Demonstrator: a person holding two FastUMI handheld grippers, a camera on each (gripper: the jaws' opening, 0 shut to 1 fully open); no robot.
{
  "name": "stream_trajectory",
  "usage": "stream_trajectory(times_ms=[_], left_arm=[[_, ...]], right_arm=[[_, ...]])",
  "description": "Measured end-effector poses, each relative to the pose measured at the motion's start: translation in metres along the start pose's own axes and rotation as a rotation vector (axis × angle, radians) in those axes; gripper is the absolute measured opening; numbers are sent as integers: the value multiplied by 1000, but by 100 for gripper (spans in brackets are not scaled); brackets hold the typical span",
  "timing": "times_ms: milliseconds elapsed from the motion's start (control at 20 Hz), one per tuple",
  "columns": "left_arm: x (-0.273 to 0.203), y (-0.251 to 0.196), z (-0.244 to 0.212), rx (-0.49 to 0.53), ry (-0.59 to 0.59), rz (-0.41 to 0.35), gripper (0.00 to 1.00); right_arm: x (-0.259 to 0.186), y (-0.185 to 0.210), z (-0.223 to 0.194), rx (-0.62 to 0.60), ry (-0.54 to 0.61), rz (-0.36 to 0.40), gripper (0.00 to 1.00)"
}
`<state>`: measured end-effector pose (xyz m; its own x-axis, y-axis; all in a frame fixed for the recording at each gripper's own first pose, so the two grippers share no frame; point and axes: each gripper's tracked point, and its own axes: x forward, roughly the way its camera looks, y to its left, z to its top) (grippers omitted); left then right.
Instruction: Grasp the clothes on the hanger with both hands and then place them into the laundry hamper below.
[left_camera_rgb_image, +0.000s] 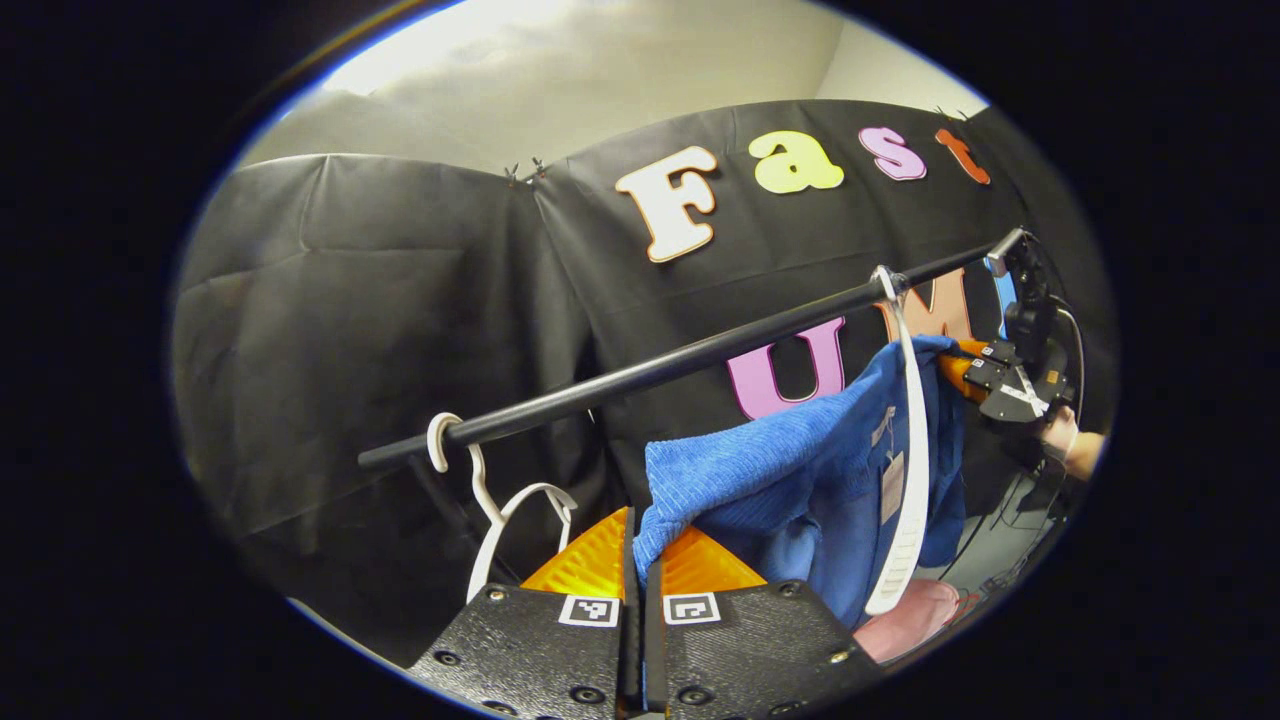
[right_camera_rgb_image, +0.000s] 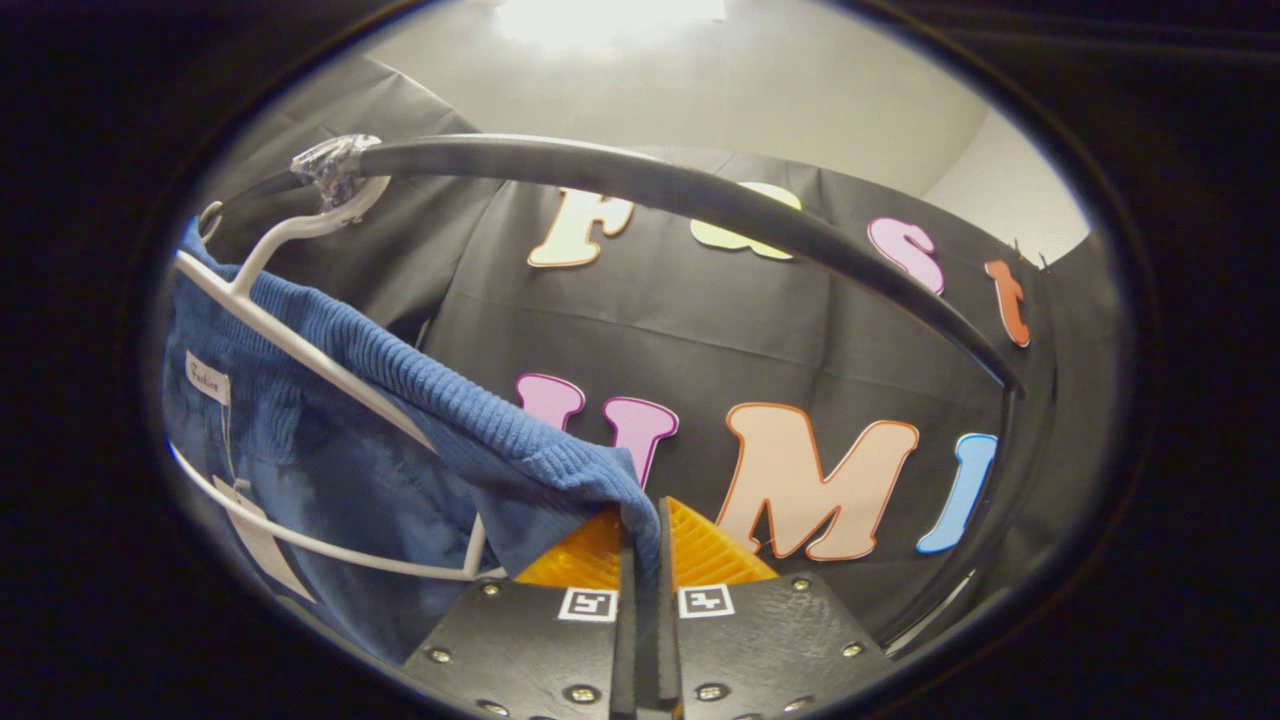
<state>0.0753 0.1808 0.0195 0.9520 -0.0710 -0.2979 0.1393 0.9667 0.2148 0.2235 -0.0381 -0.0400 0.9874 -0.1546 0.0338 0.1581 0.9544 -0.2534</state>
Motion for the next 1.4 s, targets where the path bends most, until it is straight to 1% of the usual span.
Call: stream_trajectory(times_ms=[200, 350, 700, 800, 1000, 1150, 1400], left_arm=[[12, 0, -5, -70, -13, 33, 2], [17, -3, -8, -112, -31, 29, 2], [30, -27, -15, -117, -56, 0, 2], [34, -30, -20, -158, -60, -14, 2], [41, -37, -30, -282, -63, -45, 2], [49, -41, -41, -315, -46, -44, 2], [50, -46, -59, -400, -39, -62, 2]], right_arm=[[6, -4, -1, -21, -10, -6, 8], [9, -12, -1, -63, -30, -35, 8], [22, -26, -17, -93, -13, -59, 8], [25, -25, -25, -87, 0, -52, 8], [25, -20, -40, -100, 25, -35, 8], [20, -14, -58, -118, 55, -22, 8], [13, -7, -91, -77, 127, 0, 8]])
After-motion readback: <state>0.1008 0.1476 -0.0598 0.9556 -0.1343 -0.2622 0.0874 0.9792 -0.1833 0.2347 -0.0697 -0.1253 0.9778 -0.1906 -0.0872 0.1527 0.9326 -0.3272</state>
